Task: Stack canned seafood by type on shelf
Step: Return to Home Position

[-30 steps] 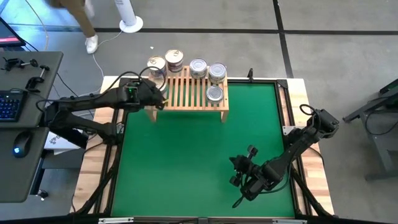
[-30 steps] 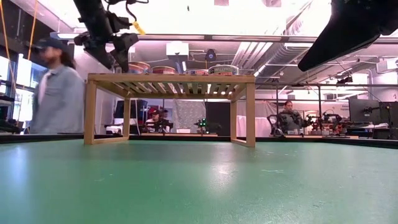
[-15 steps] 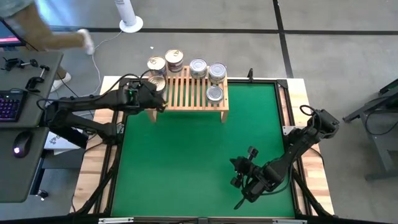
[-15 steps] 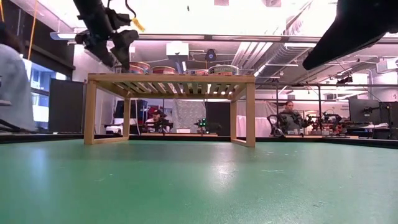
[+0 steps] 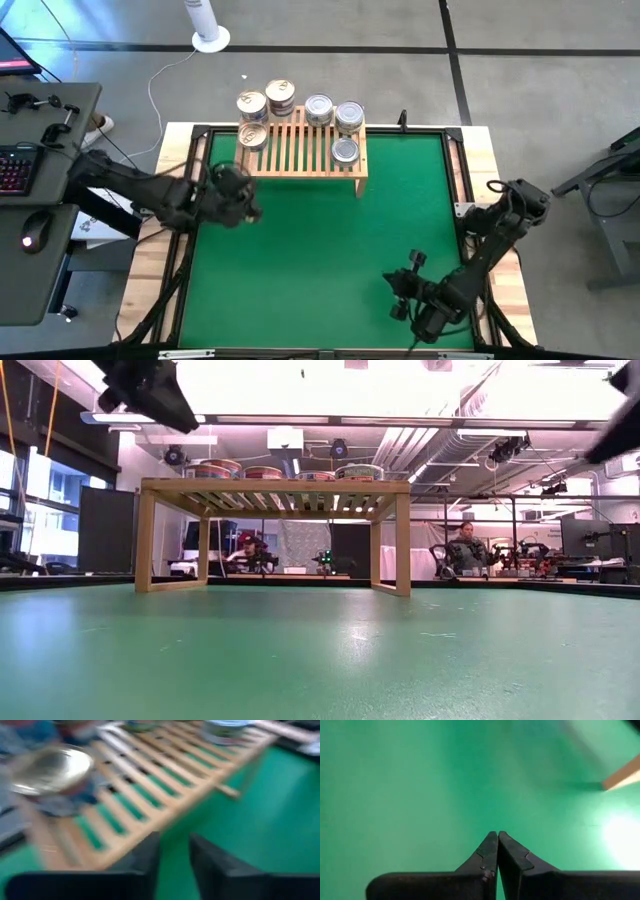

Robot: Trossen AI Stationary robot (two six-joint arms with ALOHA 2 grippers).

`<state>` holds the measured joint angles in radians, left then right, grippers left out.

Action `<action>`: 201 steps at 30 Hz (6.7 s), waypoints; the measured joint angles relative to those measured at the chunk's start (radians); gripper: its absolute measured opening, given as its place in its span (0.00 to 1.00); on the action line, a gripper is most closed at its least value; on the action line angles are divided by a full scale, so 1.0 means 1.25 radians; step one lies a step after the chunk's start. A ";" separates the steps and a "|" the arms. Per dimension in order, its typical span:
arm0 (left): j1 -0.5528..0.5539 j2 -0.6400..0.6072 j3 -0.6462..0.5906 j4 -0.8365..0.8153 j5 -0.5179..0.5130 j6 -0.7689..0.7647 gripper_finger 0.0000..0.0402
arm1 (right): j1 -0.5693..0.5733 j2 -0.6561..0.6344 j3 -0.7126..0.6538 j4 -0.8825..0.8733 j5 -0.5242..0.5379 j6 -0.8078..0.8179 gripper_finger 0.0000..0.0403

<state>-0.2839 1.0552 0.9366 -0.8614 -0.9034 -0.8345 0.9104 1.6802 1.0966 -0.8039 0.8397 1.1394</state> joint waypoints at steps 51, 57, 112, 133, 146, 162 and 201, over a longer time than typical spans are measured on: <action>0.090 -0.637 -0.399 0.588 0.352 0.502 0.00 | -0.433 -1.341 -0.759 0.647 -0.552 -0.750 0.00; 0.157 -0.718 -0.456 0.626 0.413 0.516 0.00 | -0.437 -1.342 -0.759 0.635 -0.554 -0.743 0.00; 0.270 -0.818 -0.739 0.700 0.671 0.634 0.00 | -0.708 -1.326 -0.868 0.659 -0.731 -0.843 0.00; 0.269 -0.799 -0.739 0.700 0.666 0.629 0.00 | -0.708 -1.322 -0.868 0.654 -0.716 -0.841 0.00; 0.269 -0.799 -0.739 0.700 0.666 0.628 0.00 | -0.708 -1.322 -0.868 0.653 -0.716 -0.841 0.00; 0.269 -0.799 -0.739 0.699 0.666 0.628 0.00 | -0.708 -1.322 -0.868 0.653 -0.716 -0.841 0.00; 0.269 -0.799 -0.739 0.699 0.666 0.628 0.00 | -0.708 -1.322 -0.868 0.653 -0.716 -0.841 0.00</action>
<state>0.0525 0.0559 0.0128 0.0128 -0.0704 -0.0490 0.0257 0.0277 0.0121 0.0128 -0.0555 0.0887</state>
